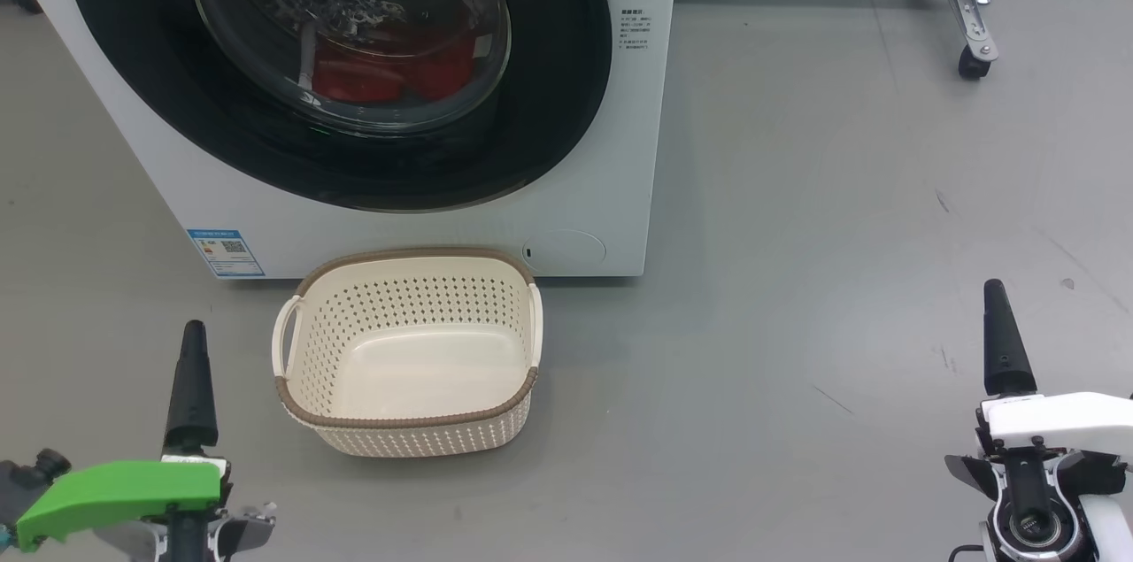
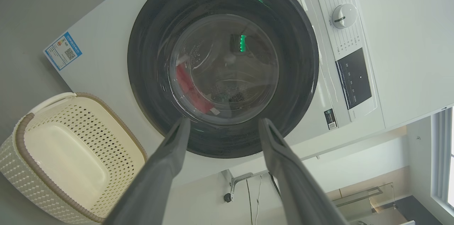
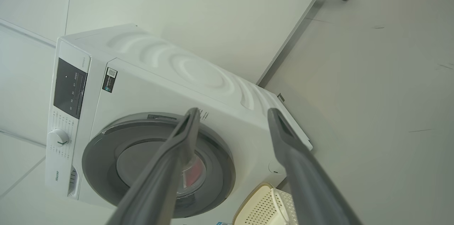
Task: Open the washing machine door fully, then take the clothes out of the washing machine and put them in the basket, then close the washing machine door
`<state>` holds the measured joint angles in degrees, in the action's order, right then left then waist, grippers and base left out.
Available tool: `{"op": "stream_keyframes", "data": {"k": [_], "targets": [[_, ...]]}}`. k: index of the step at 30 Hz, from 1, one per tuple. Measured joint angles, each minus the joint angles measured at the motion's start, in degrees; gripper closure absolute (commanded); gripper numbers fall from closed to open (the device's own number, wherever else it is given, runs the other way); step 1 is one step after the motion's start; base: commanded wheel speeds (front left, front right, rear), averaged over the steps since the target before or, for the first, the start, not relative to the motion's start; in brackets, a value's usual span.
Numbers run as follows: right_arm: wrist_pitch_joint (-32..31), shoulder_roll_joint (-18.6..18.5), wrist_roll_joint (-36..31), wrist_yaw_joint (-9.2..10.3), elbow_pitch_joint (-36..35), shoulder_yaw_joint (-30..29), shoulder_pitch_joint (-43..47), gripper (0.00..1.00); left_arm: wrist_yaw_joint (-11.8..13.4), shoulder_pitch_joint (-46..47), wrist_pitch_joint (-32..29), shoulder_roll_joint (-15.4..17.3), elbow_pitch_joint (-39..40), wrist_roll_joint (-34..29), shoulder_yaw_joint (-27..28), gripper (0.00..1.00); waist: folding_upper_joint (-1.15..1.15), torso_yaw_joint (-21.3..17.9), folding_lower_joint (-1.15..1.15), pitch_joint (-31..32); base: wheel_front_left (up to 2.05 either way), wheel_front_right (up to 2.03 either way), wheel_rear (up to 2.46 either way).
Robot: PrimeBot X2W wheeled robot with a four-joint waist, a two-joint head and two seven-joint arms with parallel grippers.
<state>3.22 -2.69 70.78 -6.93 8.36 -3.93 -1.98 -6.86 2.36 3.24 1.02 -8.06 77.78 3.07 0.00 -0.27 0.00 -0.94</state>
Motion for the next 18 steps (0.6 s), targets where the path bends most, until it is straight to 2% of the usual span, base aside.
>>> {"op": "stream_keyframes", "data": {"k": [4,7,9,15,18], "targets": [[0.9,-0.3,-4.4,0.00,-1.1,1.0,-0.2,0.00,0.0,0.0,0.8,1.6,1.9,-6.1,-1.4,0.00,0.00,0.0,0.00,-0.1,0.00,0.00,0.00],[1.5,-1.9,-9.8,0.03,-1.3,2.8,-0.2,0.00,0.0,0.0,1.4,2.4,2.9,-10.0,-2.4,0.00,0.00,0.0,0.00,-0.1,0.00,0.00,0.00],[1.7,-2.9,-13.1,0.60,-1.4,3.9,-0.2,0.00,0.0,0.0,1.8,2.4,3.1,-12.6,-2.8,0.00,0.00,0.0,0.00,-0.2,0.00,0.00,0.00],[2.9,-2.6,-18.7,1.58,-1.9,5.9,-0.3,0.00,0.0,0.0,2.9,3.2,4.2,-21.3,-4.1,0.00,0.00,-0.1,0.00,-0.2,0.00,0.00,0.00],[3.7,-2.6,-21.6,2.18,-2.2,6.7,-0.3,0.00,0.0,0.0,3.5,4.4,4.3,-27.7,-5.1,0.00,0.00,-0.1,0.00,-0.3,0.00,0.00,0.00]]}}
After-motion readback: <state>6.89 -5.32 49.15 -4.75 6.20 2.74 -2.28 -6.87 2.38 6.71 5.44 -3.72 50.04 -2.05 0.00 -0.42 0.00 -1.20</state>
